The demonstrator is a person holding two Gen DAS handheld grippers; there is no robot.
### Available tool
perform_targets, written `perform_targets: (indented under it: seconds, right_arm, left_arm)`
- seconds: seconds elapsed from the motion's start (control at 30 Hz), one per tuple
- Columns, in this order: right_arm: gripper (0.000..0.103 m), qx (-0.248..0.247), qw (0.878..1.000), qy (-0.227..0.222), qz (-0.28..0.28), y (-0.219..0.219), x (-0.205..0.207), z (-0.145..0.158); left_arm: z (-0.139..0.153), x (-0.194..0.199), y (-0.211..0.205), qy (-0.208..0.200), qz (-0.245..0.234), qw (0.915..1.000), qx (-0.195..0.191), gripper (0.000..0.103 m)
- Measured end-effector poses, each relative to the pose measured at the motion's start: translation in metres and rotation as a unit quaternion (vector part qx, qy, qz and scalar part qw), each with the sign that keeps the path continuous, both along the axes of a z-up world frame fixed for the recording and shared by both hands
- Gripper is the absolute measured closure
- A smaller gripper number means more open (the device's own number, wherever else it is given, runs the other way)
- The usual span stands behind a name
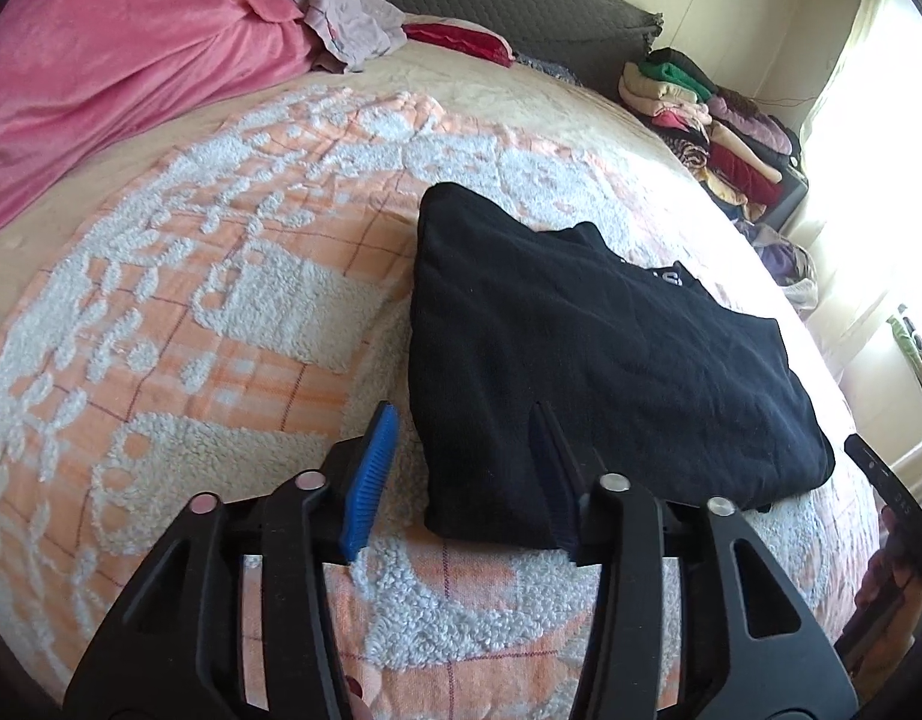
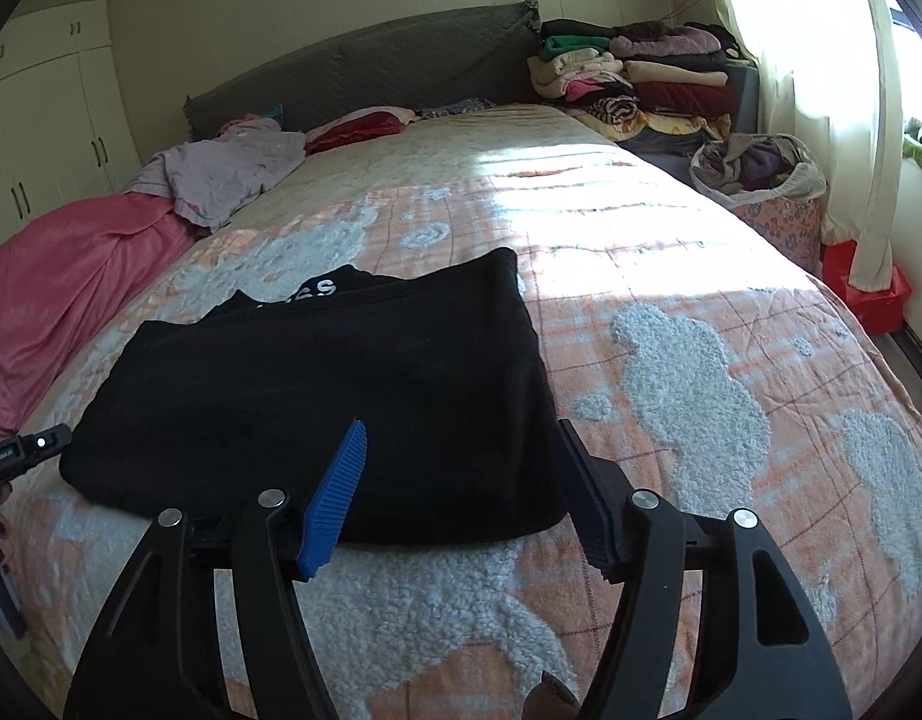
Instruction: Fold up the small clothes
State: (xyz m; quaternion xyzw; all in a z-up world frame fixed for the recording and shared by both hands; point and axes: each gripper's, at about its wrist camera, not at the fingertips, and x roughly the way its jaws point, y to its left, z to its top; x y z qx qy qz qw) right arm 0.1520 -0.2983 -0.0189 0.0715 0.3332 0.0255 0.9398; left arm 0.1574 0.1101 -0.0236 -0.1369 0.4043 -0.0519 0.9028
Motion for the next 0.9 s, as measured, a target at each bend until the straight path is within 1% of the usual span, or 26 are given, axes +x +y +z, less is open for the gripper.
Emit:
perform_targets:
  seconds: [0.03,0.1,0.13,0.17,0.2,0.27,0.37,0.47,0.53,0.7,0.9]
  right_arm:
    - [0.033,-0.001,1.0,0.0,0.004,0.005,0.0,0.001]
    - [0.029,0.003,1.0,-0.004,0.013,0.012,0.0,0.003]
    - [0.026,0.006,1.0,-0.004,0.02,0.016,0.0,0.004]
    - [0.023,0.009,1.0,-0.001,0.025,0.019,0.001,0.005]
    - [0.016,0.011,1.0,0.0,0.025,0.022,0.001,0.005]
    - [0.011,0.01,1.0,-0.003,0.027,0.029,0.002,0.007]
    - [0.007,0.012,0.999,-0.006,0.03,0.035,0.002,0.01]
    - [0.007,0.011,0.999,-0.006,0.039,0.044,0.003,0.011]
    - [0.006,0.007,0.999,-0.004,0.048,0.051,0.004,0.011]
    - [0.005,-0.008,0.998,-0.006,0.069,0.07,0.004,0.012]
    - [0.005,-0.022,0.994,-0.008,0.105,0.097,0.004,0.015]
  left_arm:
    - [0.001,0.0,0.0,-0.002,0.001,1.0,-0.001,0.057]
    - [0.002,0.0,0.0,-0.005,0.001,1.0,0.002,0.055]
    - [0.003,0.0,0.001,-0.006,0.002,1.0,0.003,0.054]
    - [0.003,0.0,0.001,-0.005,0.003,1.0,0.003,0.051]
    - [0.003,0.0,0.001,-0.005,0.003,1.0,0.002,0.048]
    - [0.003,0.0,0.003,-0.004,0.006,1.0,0.003,0.047]
    - [0.003,0.0,0.006,-0.004,0.012,0.9999,0.004,0.039]
    - [0.004,0.0,0.008,-0.007,0.017,0.9998,0.006,0.034]
    - [0.004,0.0,0.009,-0.006,0.018,0.9998,0.006,0.032]
    - [0.006,0.0,0.01,-0.009,0.023,0.9995,0.018,0.019]
    - [0.008,-0.001,0.013,-0.009,0.032,0.9991,0.028,0.018]
